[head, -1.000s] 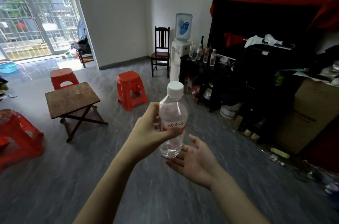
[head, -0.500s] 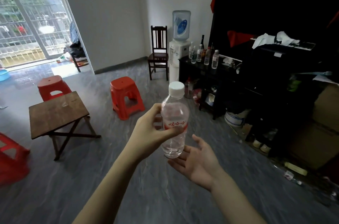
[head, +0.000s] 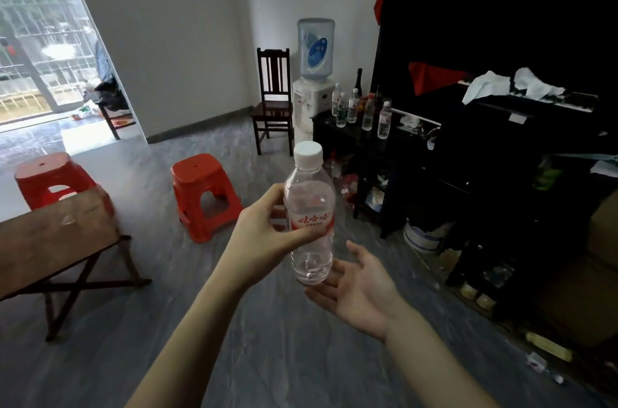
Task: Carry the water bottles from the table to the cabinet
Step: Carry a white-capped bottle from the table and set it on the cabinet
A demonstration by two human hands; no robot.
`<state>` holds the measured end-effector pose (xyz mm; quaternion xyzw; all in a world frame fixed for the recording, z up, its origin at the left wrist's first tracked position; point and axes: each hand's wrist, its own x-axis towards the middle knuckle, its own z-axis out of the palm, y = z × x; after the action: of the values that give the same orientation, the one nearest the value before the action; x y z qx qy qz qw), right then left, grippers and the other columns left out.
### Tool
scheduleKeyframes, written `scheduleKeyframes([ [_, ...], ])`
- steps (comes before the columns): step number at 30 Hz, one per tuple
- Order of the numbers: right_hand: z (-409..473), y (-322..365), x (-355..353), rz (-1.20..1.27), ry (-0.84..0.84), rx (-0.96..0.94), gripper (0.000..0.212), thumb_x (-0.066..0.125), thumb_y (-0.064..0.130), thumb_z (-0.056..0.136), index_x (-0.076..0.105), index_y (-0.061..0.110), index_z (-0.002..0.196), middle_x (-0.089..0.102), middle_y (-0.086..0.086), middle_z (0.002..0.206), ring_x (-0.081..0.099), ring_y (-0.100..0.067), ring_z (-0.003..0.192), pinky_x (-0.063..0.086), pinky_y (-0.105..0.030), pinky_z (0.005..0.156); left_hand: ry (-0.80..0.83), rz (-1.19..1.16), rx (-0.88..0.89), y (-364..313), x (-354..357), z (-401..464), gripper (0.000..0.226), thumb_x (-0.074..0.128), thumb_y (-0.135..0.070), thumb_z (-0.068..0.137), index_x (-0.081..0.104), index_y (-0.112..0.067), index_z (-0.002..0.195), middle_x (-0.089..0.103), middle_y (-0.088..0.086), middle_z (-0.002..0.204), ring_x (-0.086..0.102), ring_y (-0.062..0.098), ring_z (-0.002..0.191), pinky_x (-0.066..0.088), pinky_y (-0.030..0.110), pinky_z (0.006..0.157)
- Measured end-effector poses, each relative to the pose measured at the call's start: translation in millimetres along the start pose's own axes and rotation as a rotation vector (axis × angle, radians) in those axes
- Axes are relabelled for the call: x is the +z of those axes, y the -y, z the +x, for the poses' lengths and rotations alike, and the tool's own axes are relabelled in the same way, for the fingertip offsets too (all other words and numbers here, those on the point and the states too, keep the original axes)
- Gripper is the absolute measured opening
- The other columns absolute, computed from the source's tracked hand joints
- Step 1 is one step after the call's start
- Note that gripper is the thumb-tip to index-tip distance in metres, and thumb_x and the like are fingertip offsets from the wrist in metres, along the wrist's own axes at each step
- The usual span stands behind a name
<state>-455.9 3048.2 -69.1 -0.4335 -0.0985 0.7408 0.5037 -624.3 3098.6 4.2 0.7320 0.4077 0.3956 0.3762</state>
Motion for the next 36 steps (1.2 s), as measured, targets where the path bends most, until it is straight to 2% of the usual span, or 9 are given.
scheduleKeyframes([
  [5, 79.1, 48.2, 8.4, -0.024, -0.043, -0.011, 0.064, 0.039, 0.048, 0.098, 0.054, -0.005, 0.131, 0.066, -0.027, 0.121, 0.064, -0.037, 0.104, 0.050, -0.045, 0.090, 0.009, -0.024, -0.003, 41.3, -2.1, 83.0, 0.051, 0.089, -0.035, 0.073, 0.063, -0.035, 0.117, 0.075, -0.019, 0.105, 0.070, -0.001, 0.100, 0.058, 0.028, 0.089],
  [11, 178.9, 119.8, 36.5, -0.059, -0.102, -0.049, 0.057, 0.040, 0.046, 0.098, 0.061, -0.003, 0.120, 0.071, -0.025, 0.107, 0.064, -0.035, 0.098, 0.049, -0.045, 0.086, 0.036, -0.064, -0.002, 81.4, -4.4, 207.7, 0.046, 0.089, -0.030, 0.075, 0.064, -0.033, 0.114, 0.074, -0.019, 0.104, 0.069, -0.002, 0.099, 0.060, 0.032, 0.091],
  [15, 227.2, 167.0, 42.0, -0.019, -0.127, -0.079, 0.058, 0.039, 0.047, 0.099, 0.063, -0.003, 0.116, 0.071, -0.025, 0.105, 0.065, -0.035, 0.095, 0.050, -0.043, 0.084, 0.079, -0.077, 0.005, 97.8, -1.6, 279.3, 0.045, 0.089, -0.031, 0.075, 0.064, -0.030, 0.113, 0.074, -0.018, 0.104, 0.069, -0.002, 0.099, 0.058, 0.028, 0.090],
  [20, 280.4, 213.8, 39.8, -0.002, -0.142, -0.062, 0.062, 0.039, 0.047, 0.099, 0.057, -0.004, 0.128, 0.069, -0.027, 0.114, 0.066, -0.036, 0.101, 0.049, -0.043, 0.087, 0.138, -0.082, 0.013, 118.8, 1.9, 346.6, 0.049, 0.089, -0.027, 0.076, 0.063, -0.030, 0.117, 0.074, -0.019, 0.107, 0.069, -0.004, 0.100, 0.056, 0.016, 0.085],
  [24, 327.6, 243.6, 34.0, 0.055, -0.164, -0.048, 0.063, 0.041, 0.051, 0.097, 0.056, 0.000, 0.131, 0.069, -0.026, 0.118, 0.063, -0.038, 0.113, 0.045, -0.045, 0.097, 0.148, -0.072, -0.001, 144.3, 10.2, 401.1, 0.053, 0.089, -0.026, 0.076, 0.062, -0.034, 0.121, 0.074, -0.019, 0.108, 0.070, -0.002, 0.101, 0.056, 0.018, 0.086],
  [29, 385.5, 295.6, 14.9, 0.123, -0.192, -0.045, 0.075, 0.037, 0.062, 0.094, 0.056, -0.001, 0.131, 0.068, -0.026, 0.120, 0.059, -0.040, 0.121, 0.043, -0.046, 0.101, 0.204, -0.048, -0.012, 165.0, 37.7, 479.6, 0.051, 0.088, -0.027, 0.076, 0.063, -0.030, 0.120, 0.074, -0.020, 0.107, 0.069, -0.004, 0.100, 0.054, 0.013, 0.083],
  [32, 423.8, 343.7, 2.3, 0.133, -0.204, -0.057, 0.076, 0.036, 0.063, 0.094, 0.057, -0.001, 0.130, 0.067, -0.026, 0.121, 0.058, -0.040, 0.122, 0.044, -0.046, 0.101, 0.204, -0.024, 0.004, 173.0, 58.4, 540.3, 0.050, 0.089, -0.028, 0.076, 0.063, -0.031, 0.120, 0.075, -0.018, 0.107, 0.070, -0.002, 0.100, 0.056, 0.018, 0.086],
  [36, 469.8, 413.5, -12.5, 0.155, -0.214, -0.058, 0.072, 0.038, 0.061, 0.096, 0.058, -0.001, 0.128, 0.067, -0.027, 0.121, 0.060, -0.039, 0.119, 0.043, -0.047, 0.105, 0.220, -0.005, 0.015, 179.4, 87.8, 622.7, 0.049, 0.088, -0.030, 0.077, 0.062, -0.035, 0.118, 0.073, -0.021, 0.107, 0.070, -0.003, 0.099, 0.055, 0.014, 0.082],
])
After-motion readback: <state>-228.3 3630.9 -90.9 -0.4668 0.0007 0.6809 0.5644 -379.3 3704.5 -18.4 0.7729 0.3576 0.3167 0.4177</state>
